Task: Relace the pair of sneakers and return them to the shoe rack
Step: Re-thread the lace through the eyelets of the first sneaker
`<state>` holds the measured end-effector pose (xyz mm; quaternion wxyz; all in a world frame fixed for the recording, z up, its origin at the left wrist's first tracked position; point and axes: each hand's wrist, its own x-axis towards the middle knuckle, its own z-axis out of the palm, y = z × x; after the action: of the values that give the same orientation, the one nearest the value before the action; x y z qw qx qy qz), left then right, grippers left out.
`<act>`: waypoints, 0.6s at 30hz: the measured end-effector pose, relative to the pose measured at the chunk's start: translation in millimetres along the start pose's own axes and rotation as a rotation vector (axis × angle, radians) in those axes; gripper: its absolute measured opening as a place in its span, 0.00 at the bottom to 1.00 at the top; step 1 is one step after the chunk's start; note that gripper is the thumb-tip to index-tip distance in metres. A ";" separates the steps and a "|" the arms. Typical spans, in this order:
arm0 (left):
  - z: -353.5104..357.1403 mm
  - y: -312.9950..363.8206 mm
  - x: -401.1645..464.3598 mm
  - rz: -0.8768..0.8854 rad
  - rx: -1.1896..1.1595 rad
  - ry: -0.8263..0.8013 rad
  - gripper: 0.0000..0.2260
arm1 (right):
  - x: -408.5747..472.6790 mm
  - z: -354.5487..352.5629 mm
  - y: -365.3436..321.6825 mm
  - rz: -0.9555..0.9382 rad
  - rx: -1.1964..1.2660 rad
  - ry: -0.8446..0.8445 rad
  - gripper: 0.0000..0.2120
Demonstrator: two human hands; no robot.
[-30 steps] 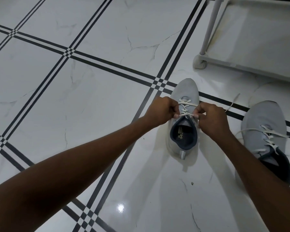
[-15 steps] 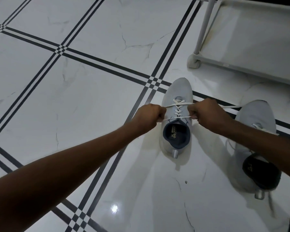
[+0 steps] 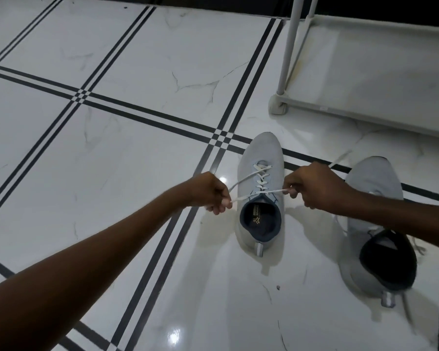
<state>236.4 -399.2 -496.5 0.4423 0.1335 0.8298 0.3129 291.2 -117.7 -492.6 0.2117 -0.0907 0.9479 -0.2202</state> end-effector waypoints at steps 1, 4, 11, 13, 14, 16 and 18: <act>-3.2 -1.7 -3.6 -0.015 -0.110 -0.064 0.04 | -2.8 -4.2 3.2 0.006 0.034 -0.038 0.14; -13.6 -2.7 -14.4 -0.015 -0.318 -0.144 0.04 | -8.2 -18.0 13.8 0.026 0.220 -0.152 0.07; -10.4 22.7 -11.7 0.127 -0.555 -0.042 0.05 | -6.2 -26.7 22.4 -0.068 0.593 -0.144 0.07; -5.6 29.7 -3.9 0.158 -0.636 -0.042 0.04 | -0.1 -21.3 16.4 -0.064 0.805 -0.148 0.04; -3.3 32.8 0.5 0.170 -0.654 -0.038 0.05 | 2.8 -18.5 13.2 -0.059 0.886 -0.156 0.04; 1.8 39.0 9.5 0.169 -0.668 0.018 0.05 | 8.1 -13.6 5.3 -0.030 1.023 -0.147 0.05; 6.3 42.7 17.8 0.119 -0.711 0.112 0.01 | 12.4 -9.1 -4.7 0.023 1.092 -0.083 0.08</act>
<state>229.0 -355.0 -483.4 0.3960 0.0020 0.6829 0.6139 276.5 -121.7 -487.5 0.2678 0.0342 0.6874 -0.6742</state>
